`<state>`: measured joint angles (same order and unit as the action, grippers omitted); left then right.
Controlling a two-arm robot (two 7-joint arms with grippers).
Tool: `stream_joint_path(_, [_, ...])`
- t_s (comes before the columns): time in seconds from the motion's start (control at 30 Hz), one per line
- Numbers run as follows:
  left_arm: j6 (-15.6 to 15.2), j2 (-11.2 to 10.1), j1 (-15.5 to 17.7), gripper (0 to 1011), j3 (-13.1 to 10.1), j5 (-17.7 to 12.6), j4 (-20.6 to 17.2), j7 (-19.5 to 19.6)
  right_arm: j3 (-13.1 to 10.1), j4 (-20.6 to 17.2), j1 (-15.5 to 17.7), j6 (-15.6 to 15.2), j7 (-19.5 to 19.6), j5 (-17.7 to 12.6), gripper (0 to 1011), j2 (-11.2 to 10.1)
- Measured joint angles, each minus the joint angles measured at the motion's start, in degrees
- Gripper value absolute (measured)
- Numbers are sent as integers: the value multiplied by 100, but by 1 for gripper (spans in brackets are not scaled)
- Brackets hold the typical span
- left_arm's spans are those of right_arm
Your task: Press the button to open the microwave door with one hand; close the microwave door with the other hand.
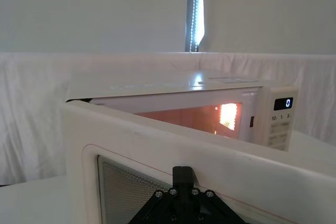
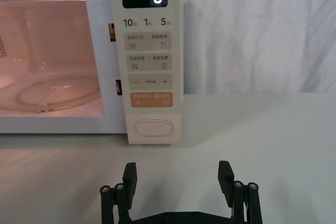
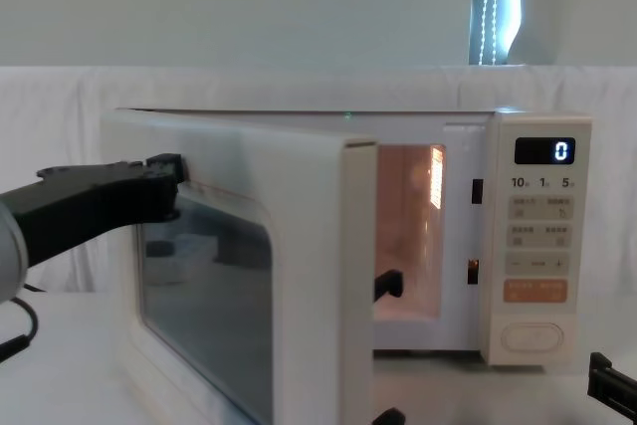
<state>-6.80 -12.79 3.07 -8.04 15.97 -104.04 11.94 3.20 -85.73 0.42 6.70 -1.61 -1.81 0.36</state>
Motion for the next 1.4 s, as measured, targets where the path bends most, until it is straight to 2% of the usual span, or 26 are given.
stream_joint_path(0.37, [-124,-27,315,0,-199,164,250,71,0,0,0,0,0,0,1002,0])
stream_joint_path(0.67, [-128,12,650,0,-416,147,511,55,0,0,0,0,0,0,1002,0])
stream_joint_path(1.1, [-121,192,1014,0,-715,112,874,33,0,0,0,0,0,0,1002,0])
stream_joint_path(1.4, [-169,313,1267,0,-833,106,1169,10,0,0,0,0,0,0,1002,0])
